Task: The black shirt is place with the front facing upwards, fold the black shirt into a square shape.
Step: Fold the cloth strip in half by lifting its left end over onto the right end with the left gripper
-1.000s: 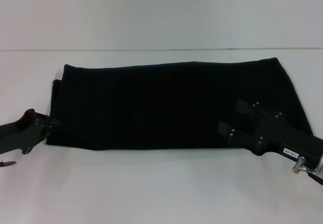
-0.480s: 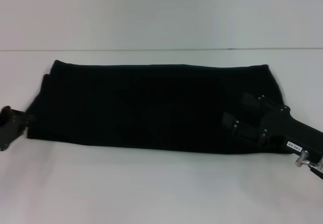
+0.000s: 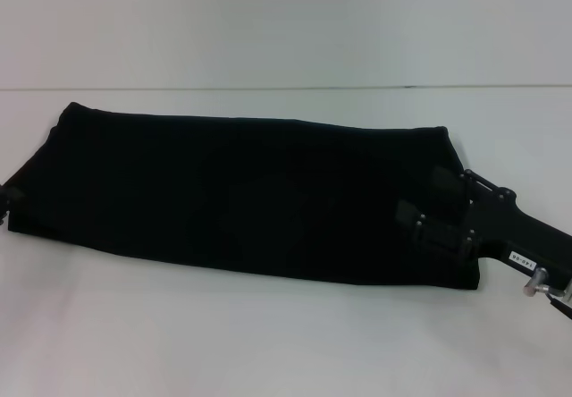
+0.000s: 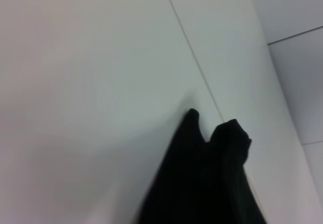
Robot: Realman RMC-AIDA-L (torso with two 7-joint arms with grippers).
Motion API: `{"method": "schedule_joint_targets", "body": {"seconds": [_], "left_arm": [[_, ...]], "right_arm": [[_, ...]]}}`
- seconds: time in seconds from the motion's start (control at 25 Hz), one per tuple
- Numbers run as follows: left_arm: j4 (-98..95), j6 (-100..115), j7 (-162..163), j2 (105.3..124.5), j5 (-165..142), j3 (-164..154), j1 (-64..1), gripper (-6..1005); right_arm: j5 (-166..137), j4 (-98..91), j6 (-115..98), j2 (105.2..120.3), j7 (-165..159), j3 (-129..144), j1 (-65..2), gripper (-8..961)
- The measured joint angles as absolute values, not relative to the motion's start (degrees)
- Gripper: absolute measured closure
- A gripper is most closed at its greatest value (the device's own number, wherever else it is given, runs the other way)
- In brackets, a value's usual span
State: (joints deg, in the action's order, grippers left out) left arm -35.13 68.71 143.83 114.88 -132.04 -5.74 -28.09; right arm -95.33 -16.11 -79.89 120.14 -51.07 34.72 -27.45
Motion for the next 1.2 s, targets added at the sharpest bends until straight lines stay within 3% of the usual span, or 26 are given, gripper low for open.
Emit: {"method": "schedule_joint_targets", "body": {"seconds": [0.92,1.12,1.2], "left_arm": [[-33.1,67.7,143.7,116.4,-127.1,-4.7,-24.8,937],[-34.0,69.6,144.6,116.44,-127.0,-4.7,-24.3,786],[-34.9,71.2,146.2,116.42,-127.3,-4.8,-23.9,637]], "right_arm": [[-95.4,-15.4,-80.3,120.06,-51.1,33.7,-26.3,73],[-95.4,-15.4,-80.4,120.06,-51.1,33.7,-26.3,73],[-95.4,-15.4,-80.5,120.05,-51.1,33.7,-26.3,73]]}}
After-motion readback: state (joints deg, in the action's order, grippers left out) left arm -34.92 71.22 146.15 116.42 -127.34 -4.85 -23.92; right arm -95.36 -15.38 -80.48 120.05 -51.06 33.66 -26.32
